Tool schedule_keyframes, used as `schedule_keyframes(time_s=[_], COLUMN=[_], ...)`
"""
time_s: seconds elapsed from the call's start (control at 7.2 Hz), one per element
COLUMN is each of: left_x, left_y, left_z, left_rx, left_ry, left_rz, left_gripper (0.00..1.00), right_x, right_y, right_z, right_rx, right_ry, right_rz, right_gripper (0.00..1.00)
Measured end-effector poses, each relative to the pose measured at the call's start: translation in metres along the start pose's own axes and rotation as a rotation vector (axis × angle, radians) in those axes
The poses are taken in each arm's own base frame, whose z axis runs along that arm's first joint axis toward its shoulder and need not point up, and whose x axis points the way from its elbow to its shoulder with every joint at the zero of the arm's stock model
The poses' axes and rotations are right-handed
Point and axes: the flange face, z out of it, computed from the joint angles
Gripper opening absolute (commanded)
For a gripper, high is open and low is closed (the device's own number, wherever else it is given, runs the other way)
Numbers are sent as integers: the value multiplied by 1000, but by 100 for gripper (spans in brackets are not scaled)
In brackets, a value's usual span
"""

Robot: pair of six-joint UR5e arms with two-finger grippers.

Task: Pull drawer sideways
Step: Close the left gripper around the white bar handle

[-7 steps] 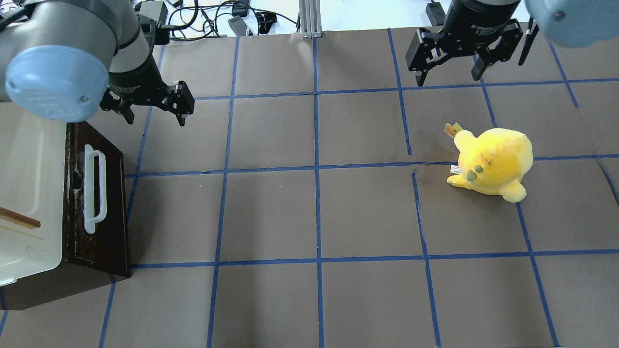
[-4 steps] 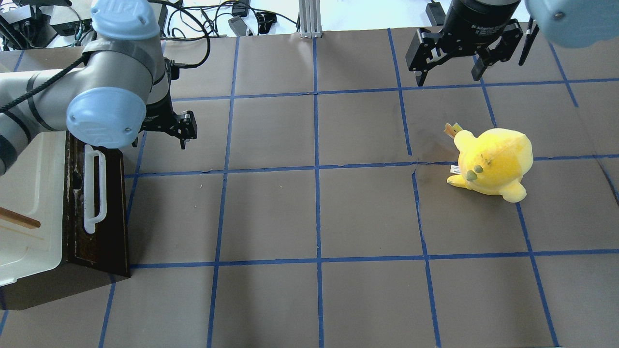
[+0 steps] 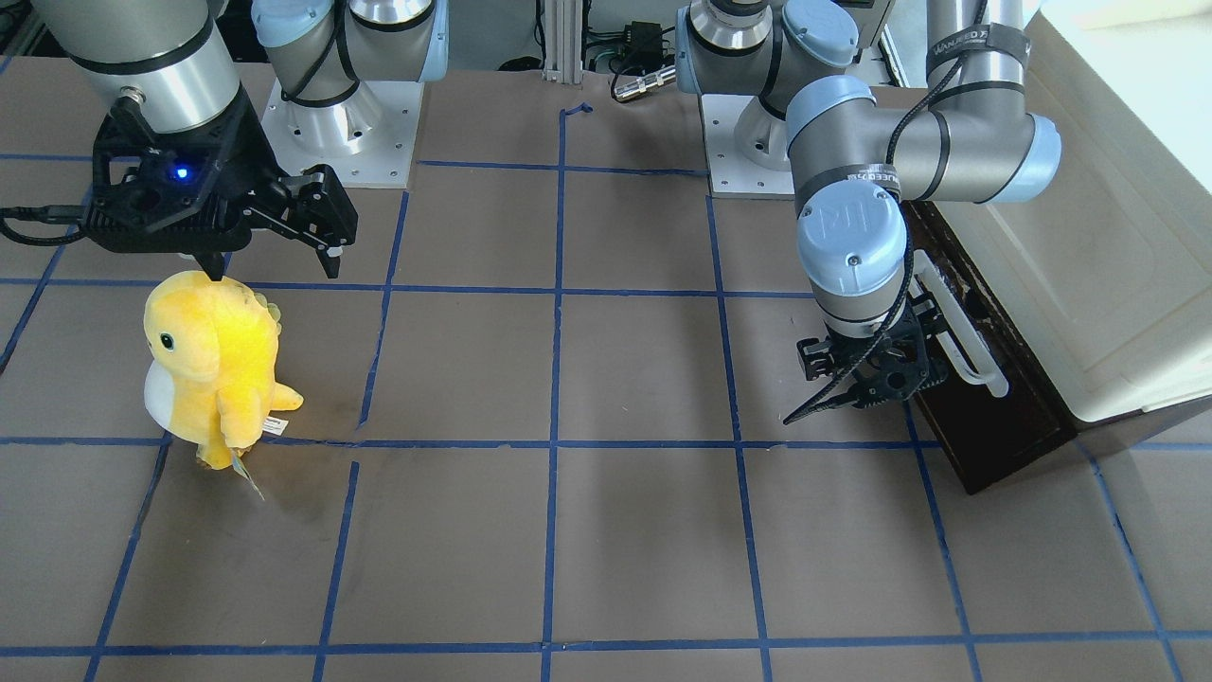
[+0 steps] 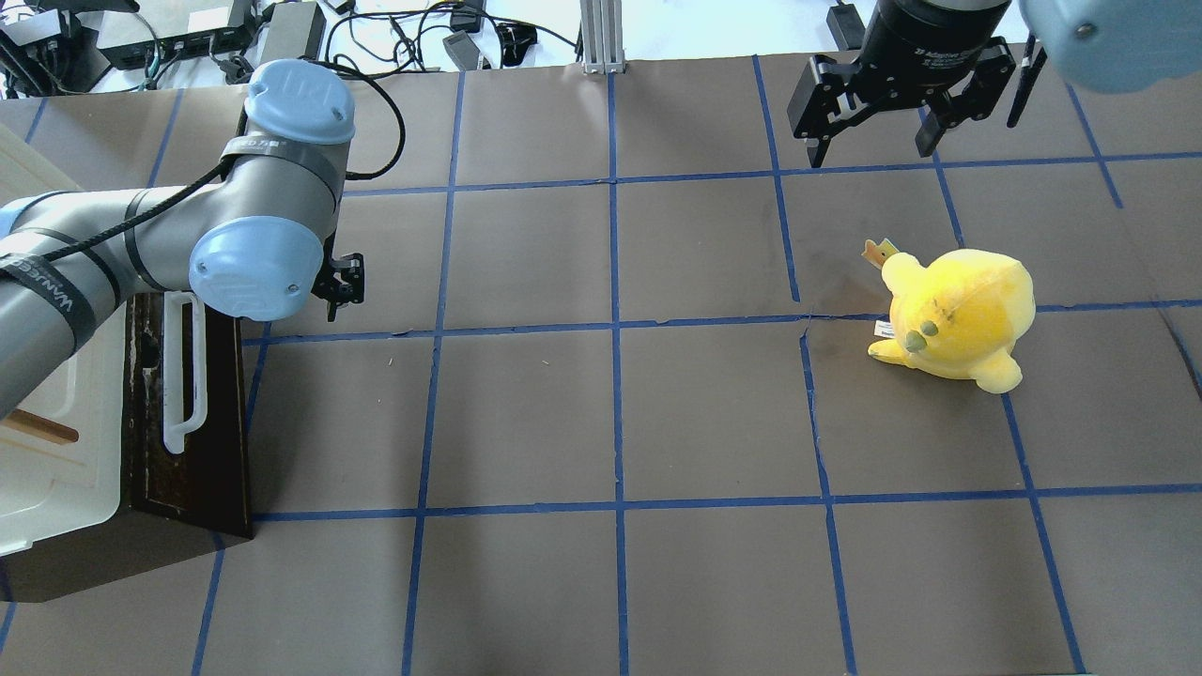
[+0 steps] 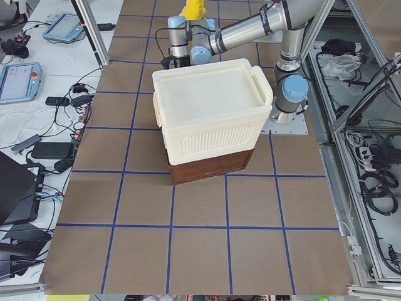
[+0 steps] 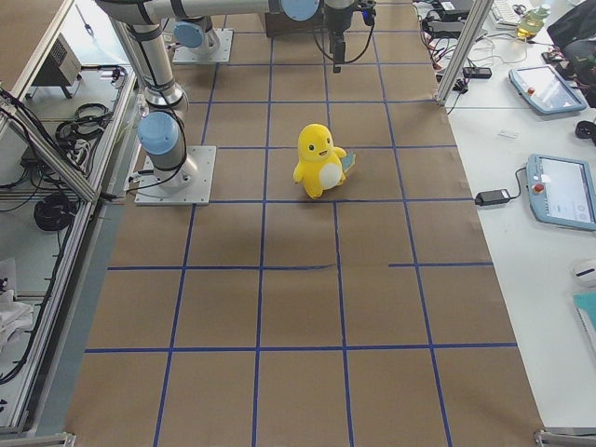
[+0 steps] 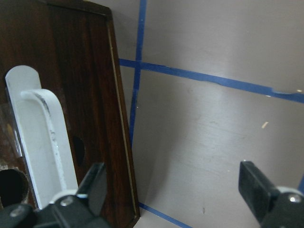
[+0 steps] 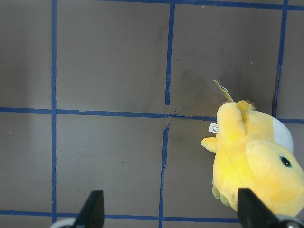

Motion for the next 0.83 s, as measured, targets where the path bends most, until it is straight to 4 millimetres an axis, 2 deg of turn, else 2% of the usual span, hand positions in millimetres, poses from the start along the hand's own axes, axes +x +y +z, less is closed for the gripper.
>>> schedule_keyframes(time_s=[0.28,0.69,0.83], left_x=[-4,-6,-7], left_y=[3,1,-3], left_z=[22,34,40], left_rx=[-8,-16,-27], left_ry=[-160,-238,-242], left_rz=[16,32,31], left_gripper=[100,100,92], right_x=[0,0,0], right_y=[0,0,0], right_z=[0,0,0], right_rx=[0,0,0], right_ry=[0,0,0], right_rz=[0,0,0], right_gripper=[100,100,100])
